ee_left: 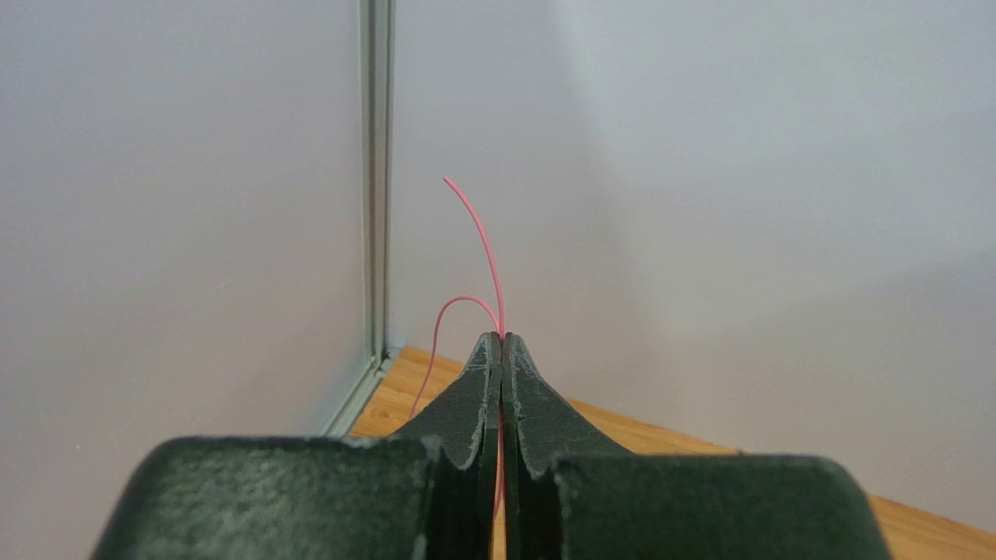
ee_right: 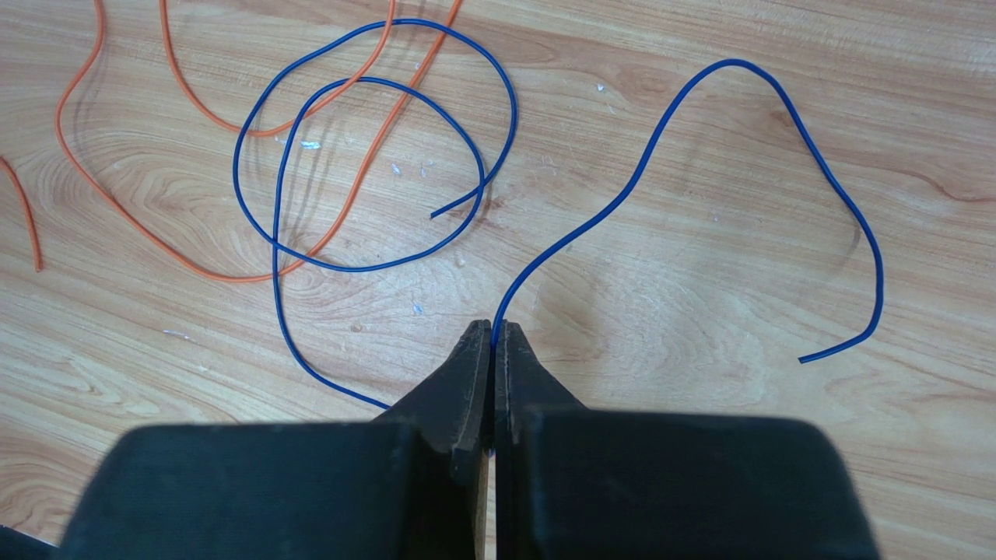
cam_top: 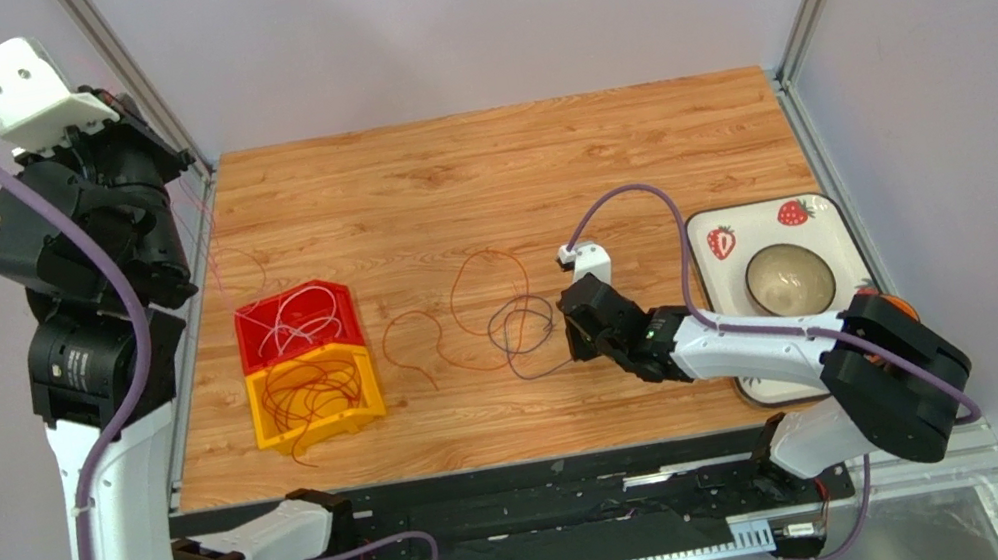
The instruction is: Untangle the cables
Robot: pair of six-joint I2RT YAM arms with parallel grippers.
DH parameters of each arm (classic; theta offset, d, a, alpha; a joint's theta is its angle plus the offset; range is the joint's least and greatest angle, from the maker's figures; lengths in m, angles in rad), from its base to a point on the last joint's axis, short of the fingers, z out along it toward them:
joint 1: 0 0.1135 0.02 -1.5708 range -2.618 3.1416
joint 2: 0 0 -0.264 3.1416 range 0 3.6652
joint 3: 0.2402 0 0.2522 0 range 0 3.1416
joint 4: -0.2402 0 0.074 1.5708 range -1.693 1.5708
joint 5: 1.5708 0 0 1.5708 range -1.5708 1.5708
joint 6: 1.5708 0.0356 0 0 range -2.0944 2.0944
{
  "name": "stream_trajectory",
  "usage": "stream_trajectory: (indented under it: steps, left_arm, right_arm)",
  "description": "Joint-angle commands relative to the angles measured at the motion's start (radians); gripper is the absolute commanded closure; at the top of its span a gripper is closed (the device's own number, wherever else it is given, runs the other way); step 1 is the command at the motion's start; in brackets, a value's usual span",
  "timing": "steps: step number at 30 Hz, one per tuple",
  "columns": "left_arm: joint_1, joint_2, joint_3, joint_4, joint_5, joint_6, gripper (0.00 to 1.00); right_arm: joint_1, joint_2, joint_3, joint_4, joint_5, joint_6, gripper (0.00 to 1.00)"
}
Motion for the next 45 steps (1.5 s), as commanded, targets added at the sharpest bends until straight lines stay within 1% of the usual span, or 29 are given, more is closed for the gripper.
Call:
stream_trajectory:
  steps: [1, 2, 5, 13, 16, 23, 31, 38, 45]
  left_arm:
    - [0.006, -0.021, 0.034, 0.041, 0.099, 0.005, 1.0]
    - [0.006, -0.02, 0.052, 0.045, 0.117, 0.005, 1.0]
    - [0.006, -0.018, 0.083, 0.053, 0.113, 0.008, 1.0]
    - [0.004, -0.024, 0.12, 0.051, 0.125, 0.02, 1.0]
    - [0.004, -0.034, 0.085, 0.054, 0.09, 0.028, 1.0]
    - [0.004, -0.08, -0.055, 0.085, 0.047, 0.022, 1.0]
    - [0.006, -0.055, -0.162, 0.156, -0.019, 0.068, 1.0]
    - [0.006, -0.077, -0.302, 0.254, -0.047, 0.095, 1.0]
    - [0.036, -0.093, -0.397, 0.288, -0.059, 0.1, 1.0]
  right_arm:
    - [0.001, 0.003, 0.005, 0.052, -0.004, -0.013, 1.0]
    - [-0.001, 0.006, 0.005, 0.052, -0.001, -0.013, 1.0]
    - [-0.002, 0.006, 0.007, 0.052, -0.002, -0.013, 1.0]
    - [-0.001, 0.009, 0.008, 0.05, -0.004, -0.014, 1.0]
    - [-0.001, 0.009, 0.008, 0.05, -0.004, -0.013, 1.0]
    - [-0.001, 0.014, 0.011, 0.05, -0.008, -0.014, 1.0]
    - [0.001, 0.02, 0.017, 0.044, -0.01, -0.014, 1.0]
    - [-0.001, 0.034, 0.027, 0.036, -0.01, -0.016, 1.0]
    - [-0.001, 0.05, 0.04, 0.025, -0.011, -0.014, 1.0]
